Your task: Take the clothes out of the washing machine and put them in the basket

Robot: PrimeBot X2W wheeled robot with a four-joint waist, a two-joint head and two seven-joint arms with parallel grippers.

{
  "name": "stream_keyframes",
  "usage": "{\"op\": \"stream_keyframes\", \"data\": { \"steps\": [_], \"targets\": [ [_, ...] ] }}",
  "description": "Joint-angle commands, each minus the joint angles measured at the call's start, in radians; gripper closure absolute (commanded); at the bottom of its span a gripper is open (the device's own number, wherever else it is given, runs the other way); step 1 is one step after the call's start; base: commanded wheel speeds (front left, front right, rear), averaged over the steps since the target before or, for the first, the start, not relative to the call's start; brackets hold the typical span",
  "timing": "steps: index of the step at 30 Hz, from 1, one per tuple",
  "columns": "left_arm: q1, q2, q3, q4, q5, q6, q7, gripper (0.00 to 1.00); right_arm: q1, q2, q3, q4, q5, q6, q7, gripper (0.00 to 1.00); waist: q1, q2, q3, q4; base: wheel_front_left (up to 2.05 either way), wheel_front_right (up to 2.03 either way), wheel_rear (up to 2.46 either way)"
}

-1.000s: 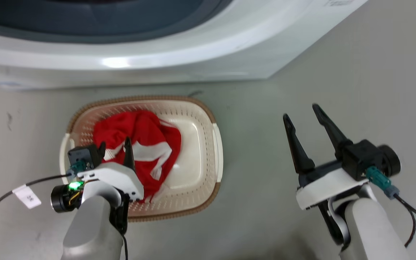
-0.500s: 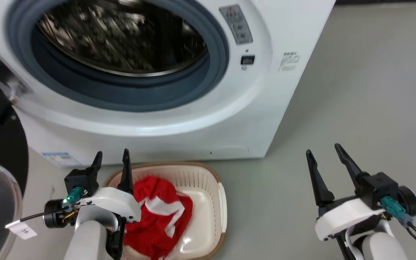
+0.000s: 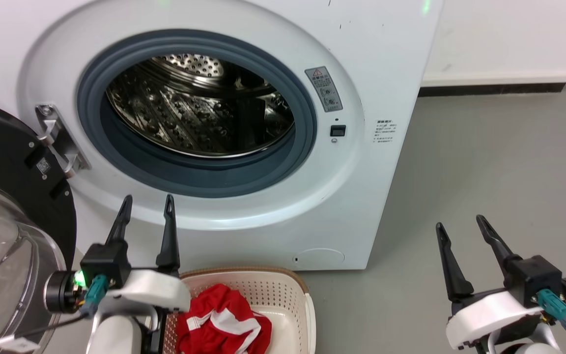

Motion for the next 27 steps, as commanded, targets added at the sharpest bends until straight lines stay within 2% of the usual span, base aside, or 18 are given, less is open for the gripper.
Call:
{"op": "stream_keyframes", "data": {
  "steps": [1,12,26,27],
  "targets": [
    [0.017,0.004,0.000,-0.008,0.004,0.004,-0.002,0.00,0.014,0.000,-0.004,-0.006,-0.001,-0.001,0.003,0.00,0.0003,0.0000,-0.013,0.001,0.00,0.00,0.00],
    [0.142,0.015,-0.011,-0.095,0.009,0.018,0.028,0.00,0.076,0.000,-0.019,-0.056,0.017,-0.001,0.022,0.00,0.0003,0.0000,-0.047,-0.009,0.00,0.00,0.00],
    [0.167,0.020,-0.029,-0.109,-0.001,0.027,0.044,0.00,0.082,0.000,-0.012,-0.045,0.027,-0.001,0.027,0.00,0.0003,0.0000,-0.050,-0.006,0.00,0.00,0.00],
    [0.157,0.017,-0.027,-0.106,-0.001,0.025,0.044,1.00,0.074,0.000,-0.012,-0.046,0.022,0.000,0.028,1.00,0.0003,0.0000,-0.051,-0.006,0.00,0.00,0.00]
  ]
}}
